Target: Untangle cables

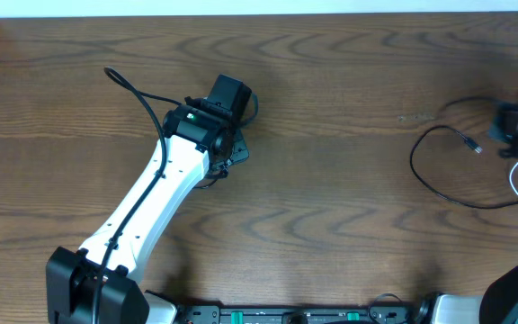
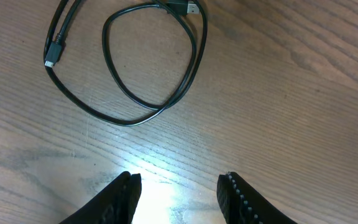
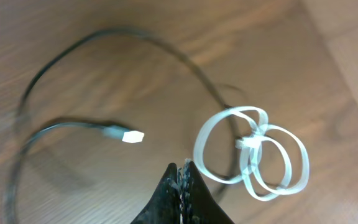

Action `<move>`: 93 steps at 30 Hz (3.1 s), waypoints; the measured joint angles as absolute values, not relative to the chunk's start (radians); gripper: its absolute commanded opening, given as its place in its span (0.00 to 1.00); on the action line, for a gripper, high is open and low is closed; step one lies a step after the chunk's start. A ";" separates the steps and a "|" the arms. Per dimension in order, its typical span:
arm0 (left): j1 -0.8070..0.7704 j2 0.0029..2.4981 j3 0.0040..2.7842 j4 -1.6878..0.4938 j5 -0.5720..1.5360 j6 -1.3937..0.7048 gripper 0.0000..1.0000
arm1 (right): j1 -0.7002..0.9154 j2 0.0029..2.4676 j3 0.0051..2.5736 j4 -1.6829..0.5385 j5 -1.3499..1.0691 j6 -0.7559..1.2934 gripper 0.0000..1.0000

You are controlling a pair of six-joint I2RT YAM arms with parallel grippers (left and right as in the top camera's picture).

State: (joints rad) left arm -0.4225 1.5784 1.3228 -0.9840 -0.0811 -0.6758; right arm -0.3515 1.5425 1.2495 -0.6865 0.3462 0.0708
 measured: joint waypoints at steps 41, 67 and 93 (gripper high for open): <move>-0.422 1.579 1.323 -0.989 -0.081 -0.676 0.45 | -0.519 1.531 0.740 -0.617 -0.085 0.557 0.96; -0.422 1.579 1.323 -0.988 -0.081 -0.676 0.45 | -0.519 1.531 0.728 -0.590 0.051 0.856 0.29; -0.422 1.579 1.323 -0.989 -0.074 -0.676 0.45 | -0.519 1.531 0.913 -0.592 -0.049 0.577 0.01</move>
State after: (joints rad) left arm -0.4225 1.5787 1.3228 -0.9886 -0.0738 -0.6758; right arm -0.5194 1.5311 0.9131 -0.5919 -0.0486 0.5766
